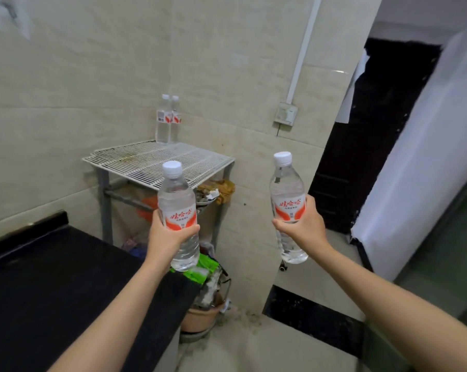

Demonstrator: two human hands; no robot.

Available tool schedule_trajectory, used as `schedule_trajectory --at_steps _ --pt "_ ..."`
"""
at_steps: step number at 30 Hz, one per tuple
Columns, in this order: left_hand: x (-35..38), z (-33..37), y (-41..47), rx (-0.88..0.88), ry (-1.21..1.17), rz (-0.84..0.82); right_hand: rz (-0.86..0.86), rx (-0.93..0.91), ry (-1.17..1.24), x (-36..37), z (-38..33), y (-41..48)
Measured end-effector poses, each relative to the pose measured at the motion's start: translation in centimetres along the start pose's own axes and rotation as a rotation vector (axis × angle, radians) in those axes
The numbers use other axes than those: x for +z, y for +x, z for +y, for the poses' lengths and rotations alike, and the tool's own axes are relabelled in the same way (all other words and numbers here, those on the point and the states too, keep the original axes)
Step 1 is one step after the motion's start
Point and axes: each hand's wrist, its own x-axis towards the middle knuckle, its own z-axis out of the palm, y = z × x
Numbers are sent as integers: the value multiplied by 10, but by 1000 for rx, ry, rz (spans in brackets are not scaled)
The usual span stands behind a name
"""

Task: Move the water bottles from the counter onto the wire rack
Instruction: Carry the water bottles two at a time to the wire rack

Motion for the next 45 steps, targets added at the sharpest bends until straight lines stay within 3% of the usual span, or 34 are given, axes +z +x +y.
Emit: schedule_trajectory --at_steps 6,11,17,30,42,45 --pt "18 -18 39 -14 96 -133 -32 63 46 39 26 19" --pt "32 -24 60 -21 113 -103 -61 120 117 72 45 51" --pt "70 2 113 7 45 -52 -53 61 264 96 52 131" --pt "169 25 256 170 -97 264 -203 -97 484 126 93 350" --pt "119 5 365 89 52 445 -410 -148 613 243 47 492" --pt "103 -1 403 78 78 480 -497 -81 707 281 20 527"
